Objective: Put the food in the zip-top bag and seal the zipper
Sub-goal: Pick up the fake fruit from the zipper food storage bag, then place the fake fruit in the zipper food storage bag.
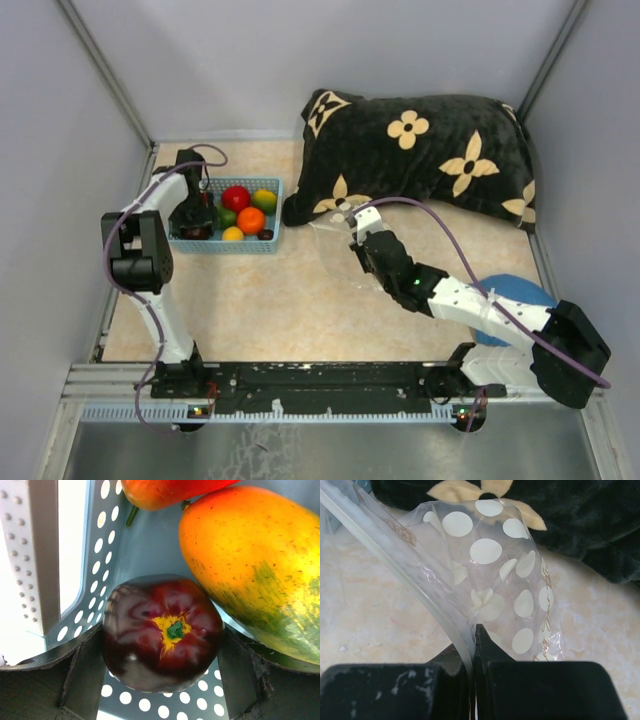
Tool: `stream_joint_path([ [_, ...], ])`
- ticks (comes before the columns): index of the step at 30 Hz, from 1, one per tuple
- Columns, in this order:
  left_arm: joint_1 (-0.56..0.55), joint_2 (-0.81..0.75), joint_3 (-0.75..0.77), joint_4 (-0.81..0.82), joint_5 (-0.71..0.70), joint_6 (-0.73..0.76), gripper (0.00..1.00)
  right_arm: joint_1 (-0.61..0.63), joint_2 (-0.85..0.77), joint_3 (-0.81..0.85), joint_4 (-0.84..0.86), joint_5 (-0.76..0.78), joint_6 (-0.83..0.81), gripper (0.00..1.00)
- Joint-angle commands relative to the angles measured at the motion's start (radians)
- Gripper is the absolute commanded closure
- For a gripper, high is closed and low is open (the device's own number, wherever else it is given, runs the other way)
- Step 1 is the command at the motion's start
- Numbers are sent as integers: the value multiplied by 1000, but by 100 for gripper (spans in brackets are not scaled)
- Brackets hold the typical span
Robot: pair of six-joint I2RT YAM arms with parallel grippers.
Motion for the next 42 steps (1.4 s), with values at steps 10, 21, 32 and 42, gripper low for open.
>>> stream_joint_path([
  [10,-12,-274,-79,32,135,-43,45,-5,-38,61,-18,5,7,100],
  [21,-49,-602,-340,202,442,-102,50,-5,-42,104,-76,-23,48,100],
  [32,-379,-847,-514,404,494,-258,52,-4,-60,114,-99,-50,106,100],
  [42,-560,-954,-599,629,527,-303,52,-3,-44,138,-123,-94,160,100],
])
